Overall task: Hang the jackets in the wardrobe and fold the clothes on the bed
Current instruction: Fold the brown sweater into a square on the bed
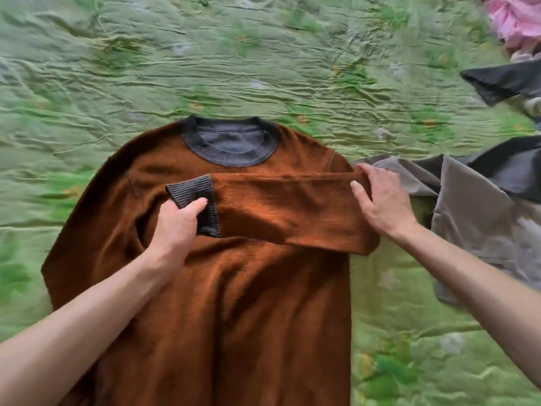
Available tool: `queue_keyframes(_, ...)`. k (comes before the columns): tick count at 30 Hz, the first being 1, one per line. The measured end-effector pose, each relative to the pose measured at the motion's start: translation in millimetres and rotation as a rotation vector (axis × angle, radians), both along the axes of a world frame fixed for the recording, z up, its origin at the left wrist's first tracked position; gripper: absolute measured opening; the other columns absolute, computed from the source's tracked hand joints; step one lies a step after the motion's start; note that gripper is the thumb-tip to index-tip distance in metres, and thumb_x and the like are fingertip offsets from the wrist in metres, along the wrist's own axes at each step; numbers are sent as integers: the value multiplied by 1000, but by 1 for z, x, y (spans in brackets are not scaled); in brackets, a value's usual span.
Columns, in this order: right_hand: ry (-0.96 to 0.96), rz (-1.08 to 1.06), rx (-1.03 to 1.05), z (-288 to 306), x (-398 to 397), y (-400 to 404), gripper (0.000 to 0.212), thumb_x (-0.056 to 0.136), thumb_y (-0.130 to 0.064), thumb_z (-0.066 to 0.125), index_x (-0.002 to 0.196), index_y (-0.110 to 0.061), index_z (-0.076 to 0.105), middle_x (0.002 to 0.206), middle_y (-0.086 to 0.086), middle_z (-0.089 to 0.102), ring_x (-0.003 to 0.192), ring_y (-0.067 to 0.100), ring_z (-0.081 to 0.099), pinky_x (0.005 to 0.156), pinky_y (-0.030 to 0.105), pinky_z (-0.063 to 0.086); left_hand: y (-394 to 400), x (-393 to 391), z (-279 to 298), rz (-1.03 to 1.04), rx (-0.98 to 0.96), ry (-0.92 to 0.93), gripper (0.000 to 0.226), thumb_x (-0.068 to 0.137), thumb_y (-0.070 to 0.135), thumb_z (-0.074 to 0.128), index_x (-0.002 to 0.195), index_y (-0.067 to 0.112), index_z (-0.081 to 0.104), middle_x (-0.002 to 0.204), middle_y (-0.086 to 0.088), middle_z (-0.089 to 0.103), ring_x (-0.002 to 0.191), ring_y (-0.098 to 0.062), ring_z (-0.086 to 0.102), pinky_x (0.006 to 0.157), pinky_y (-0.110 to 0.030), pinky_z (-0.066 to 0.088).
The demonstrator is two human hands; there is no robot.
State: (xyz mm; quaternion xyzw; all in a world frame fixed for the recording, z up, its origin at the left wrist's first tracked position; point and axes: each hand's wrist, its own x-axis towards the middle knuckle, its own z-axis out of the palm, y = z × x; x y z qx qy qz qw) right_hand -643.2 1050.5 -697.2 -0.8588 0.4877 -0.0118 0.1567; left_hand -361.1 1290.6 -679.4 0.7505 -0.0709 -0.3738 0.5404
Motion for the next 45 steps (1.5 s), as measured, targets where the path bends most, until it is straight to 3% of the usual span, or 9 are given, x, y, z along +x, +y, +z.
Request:
queue_keyframes(4,235,224,-23,0,-3,-39,59,97,-45,28,149,-24,49,148,8,56,143,34,42,120,53,31,24,42,-3,101,5,-70,21,100,8,60,90,23,70,98,9,73,85,-2,73,89,-29,58)
queue_keyframes(9,379,204,57,7,29,-49,61,98,-46,38,152,-19,45,137,22,57,131,43,46,112,55,38,52,93,-19,173,96,-116,7,93,20,67,89,21,72,97,3,74,97,-24,70,100,-48,56)
queue_keyframes(14,418,300,65,6,64,-53,39,105,-33,52,144,-25,55,144,12,50,137,35,36,114,48,31,60,133,-38,220,158,-163,19,101,8,61,119,8,68,113,-12,67,100,-23,61,91,-31,46)
queue_keyframes(20,186,256,180,2,82,-70,10,93,-22,74,102,-21,69,105,10,70,110,35,61,95,44,49,64,159,-62,145,240,-214,25,99,6,62,122,-3,67,111,-11,65,103,-23,59,96,-39,49)
queue_keyframes(25,137,216,148,-3,82,-73,12,96,-29,70,105,-22,68,100,10,74,96,30,67,91,45,55,66,155,-78,176,315,-212,13,97,10,65,110,9,66,110,-12,67,97,-23,60,80,-31,49)
queue_keyframes(31,194,198,110,-19,80,-67,24,98,-43,61,106,-20,67,102,11,71,107,34,55,94,47,48,70,155,-81,95,327,-267,23,97,20,68,115,5,70,108,-10,69,97,-23,62,86,-32,45)
queue_keyframes(36,311,211,-140,-25,77,-49,38,100,-40,57,124,-10,58,119,20,59,112,41,52,97,53,44,75,152,-79,9,322,-374,14,97,23,71,101,10,72,100,-11,72,92,-22,65,89,-40,51)
queue_keyframes(40,57,443,-208,-38,83,1,48,107,-34,46,148,-10,50,148,16,49,137,36,48,115,50,40,73,145,-80,41,369,-399,23,95,27,73,98,4,73,96,-13,73,88,-23,66,84,-37,50)
queue_keyframes(45,209,502,-15,-61,105,62,69,103,-64,20,165,-35,16,174,-5,8,161,18,5,128,46,14,72,142,-72,78,328,-376,13,93,23,76,97,11,72,96,-8,73,89,-21,67,82,-32,50)
